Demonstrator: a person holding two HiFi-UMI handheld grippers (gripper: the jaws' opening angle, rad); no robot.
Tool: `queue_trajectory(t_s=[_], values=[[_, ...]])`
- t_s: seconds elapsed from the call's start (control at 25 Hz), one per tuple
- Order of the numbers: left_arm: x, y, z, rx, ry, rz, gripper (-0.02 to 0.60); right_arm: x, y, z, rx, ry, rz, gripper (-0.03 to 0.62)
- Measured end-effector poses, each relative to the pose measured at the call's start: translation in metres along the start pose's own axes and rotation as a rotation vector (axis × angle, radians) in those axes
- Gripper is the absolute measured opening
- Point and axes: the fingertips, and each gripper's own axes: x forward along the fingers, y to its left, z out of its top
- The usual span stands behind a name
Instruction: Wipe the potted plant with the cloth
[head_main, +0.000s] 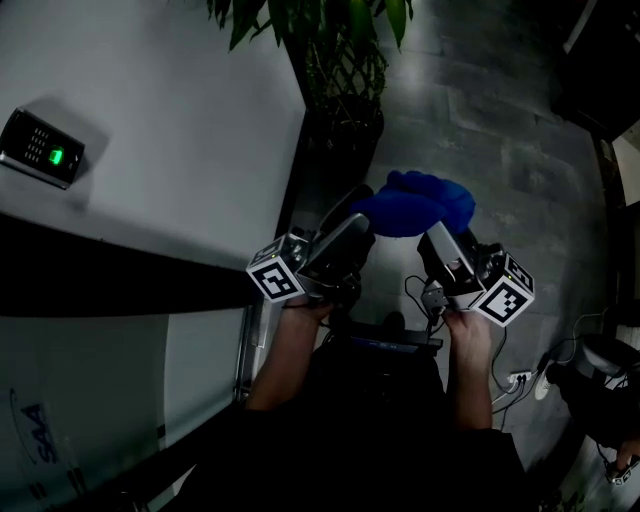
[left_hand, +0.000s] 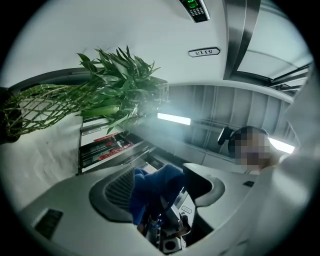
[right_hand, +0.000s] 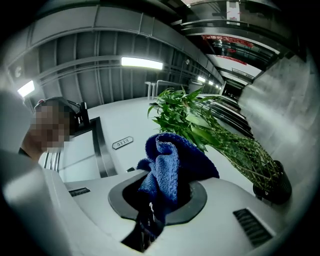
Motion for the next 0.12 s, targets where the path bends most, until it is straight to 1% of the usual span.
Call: queue_trajectory(t_s=[0.12], values=[[0.016,-0.002,-0.011,0.01,-0.001,-0.008,0.307,-0.009,0.002,0.017,-0.014,-0.008,0.018,0.075]])
